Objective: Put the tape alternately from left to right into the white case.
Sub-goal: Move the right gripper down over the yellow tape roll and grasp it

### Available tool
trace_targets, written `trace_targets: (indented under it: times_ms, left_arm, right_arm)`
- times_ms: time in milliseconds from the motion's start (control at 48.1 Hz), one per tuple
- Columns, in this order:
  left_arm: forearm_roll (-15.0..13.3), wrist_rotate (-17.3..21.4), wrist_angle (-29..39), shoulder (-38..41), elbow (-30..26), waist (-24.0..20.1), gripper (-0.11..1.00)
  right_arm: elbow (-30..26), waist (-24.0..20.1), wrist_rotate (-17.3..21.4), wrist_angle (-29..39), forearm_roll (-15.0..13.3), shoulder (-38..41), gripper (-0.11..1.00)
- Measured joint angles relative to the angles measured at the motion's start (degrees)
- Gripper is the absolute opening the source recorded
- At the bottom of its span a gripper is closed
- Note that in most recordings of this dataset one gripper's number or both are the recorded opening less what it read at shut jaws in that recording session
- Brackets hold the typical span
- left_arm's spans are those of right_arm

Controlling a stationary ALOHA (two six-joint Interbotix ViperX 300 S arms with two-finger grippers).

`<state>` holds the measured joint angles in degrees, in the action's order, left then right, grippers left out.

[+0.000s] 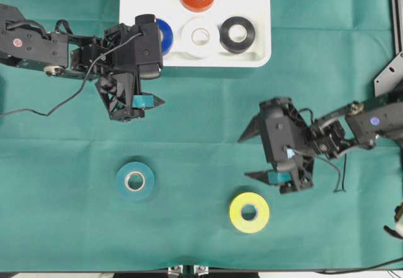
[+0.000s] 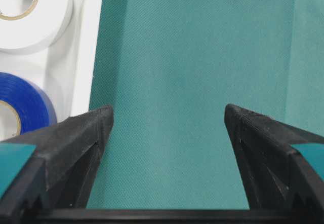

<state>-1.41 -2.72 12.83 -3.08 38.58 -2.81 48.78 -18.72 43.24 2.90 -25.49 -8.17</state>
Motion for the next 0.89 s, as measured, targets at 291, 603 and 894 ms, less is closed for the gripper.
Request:
trace_targets:
  times_ms: [291,603,894]
  left_arm:
    - [0.0,0.0,-0.1,0.0,-0.1,0.0,0.81]
    - [0.0,-0.1,-0.1,0.1,-0.3,0.4,0.81]
    - [0.0,-1.1,-0.1,0.1,-0.4,0.8,0.81]
  right_arm:
    - [0.1,-4.8,5.4,-0.2,0.0,1.8,0.85]
    - [-2.8,-7.4,7.9,-1.1,0.0,8.3,0.85]
    - [-4.7,-7.6,8.0,-1.2,0.0,11.3,0.85]
